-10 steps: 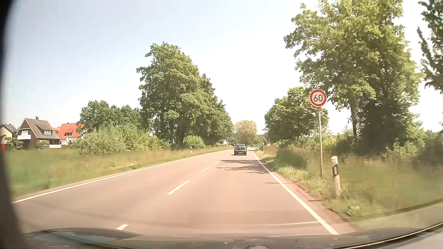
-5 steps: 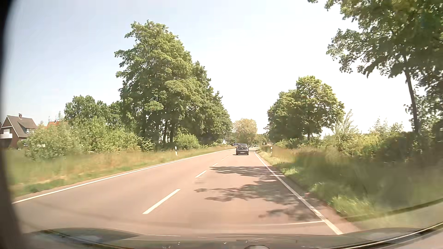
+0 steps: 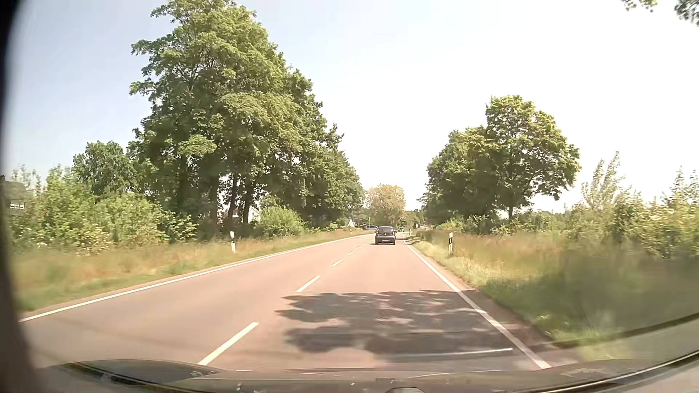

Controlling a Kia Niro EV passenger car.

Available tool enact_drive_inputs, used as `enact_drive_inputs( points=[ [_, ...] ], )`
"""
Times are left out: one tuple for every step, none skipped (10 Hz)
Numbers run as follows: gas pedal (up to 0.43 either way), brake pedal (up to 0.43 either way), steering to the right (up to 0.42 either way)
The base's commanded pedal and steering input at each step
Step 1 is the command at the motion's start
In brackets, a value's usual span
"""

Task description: Follow the waypoints while adhering to traffic rules and regulations

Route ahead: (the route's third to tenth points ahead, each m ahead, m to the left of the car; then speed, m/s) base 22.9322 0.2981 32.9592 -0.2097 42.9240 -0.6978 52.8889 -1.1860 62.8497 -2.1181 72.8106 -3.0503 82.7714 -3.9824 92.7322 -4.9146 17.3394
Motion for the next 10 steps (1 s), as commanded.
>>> enact_drive_inputs(
  points=[
    [0.197, 0.0, 0.007],
    [0.197, 0.0, 0.007],
    [0.197, 0.0, 0.008],
    [0.189, 0.0, 0.008],
    [0.189, 0.0, 0.008],
    [0.177, 0.0, 0.008],
    [0.177, 0.0, 0.008],
    [0.177, 0.0, 0.008],
    [0.177, 0.0, 0.008],
    [0.177, 0.0, 0.007]
  ],
)
